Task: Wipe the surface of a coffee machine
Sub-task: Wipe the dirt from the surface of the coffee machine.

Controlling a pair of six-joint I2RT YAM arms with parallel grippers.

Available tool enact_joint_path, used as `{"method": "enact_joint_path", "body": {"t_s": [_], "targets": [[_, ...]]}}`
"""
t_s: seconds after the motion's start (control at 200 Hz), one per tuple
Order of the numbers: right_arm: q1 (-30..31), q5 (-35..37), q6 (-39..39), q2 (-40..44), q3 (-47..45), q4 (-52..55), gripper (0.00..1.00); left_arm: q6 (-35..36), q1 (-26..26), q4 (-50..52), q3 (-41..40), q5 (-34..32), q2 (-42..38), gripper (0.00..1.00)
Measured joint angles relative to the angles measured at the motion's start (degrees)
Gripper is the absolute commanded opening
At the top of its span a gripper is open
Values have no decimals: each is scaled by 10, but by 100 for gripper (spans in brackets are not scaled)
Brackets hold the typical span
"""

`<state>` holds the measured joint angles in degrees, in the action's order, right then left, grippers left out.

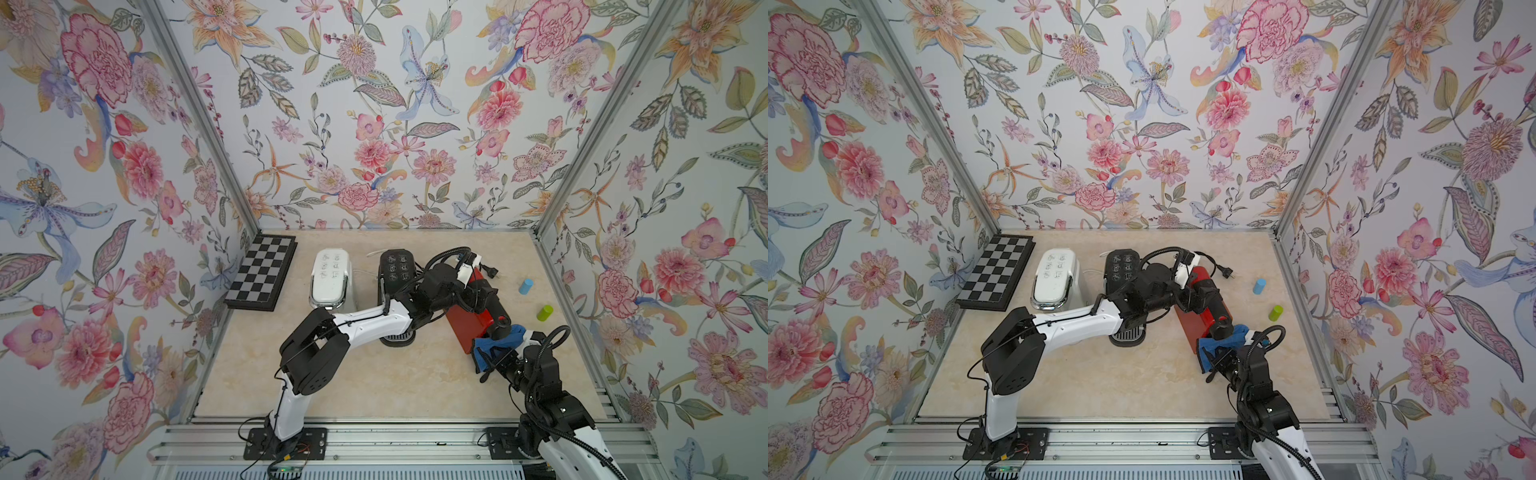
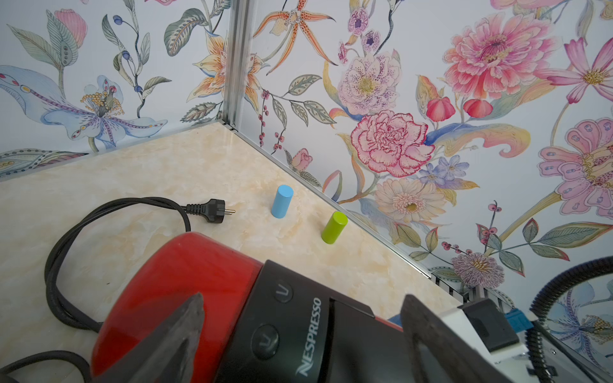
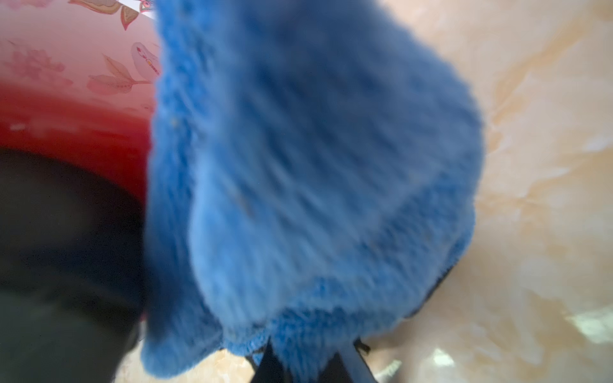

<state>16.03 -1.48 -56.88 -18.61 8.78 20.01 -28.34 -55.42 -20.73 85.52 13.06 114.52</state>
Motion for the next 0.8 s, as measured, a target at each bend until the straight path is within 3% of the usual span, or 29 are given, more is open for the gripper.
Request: {"method": "enact_joint_path", "body": {"t_s": [0.37,0.801], "targets": [[-38,-37,-73,-20,-79,-214,0,-1,0,-10,-6,0,0,93],[-34,-37,-114,-7,-81,-256,0,-1,1,-14,-8,0,0,93]]}}
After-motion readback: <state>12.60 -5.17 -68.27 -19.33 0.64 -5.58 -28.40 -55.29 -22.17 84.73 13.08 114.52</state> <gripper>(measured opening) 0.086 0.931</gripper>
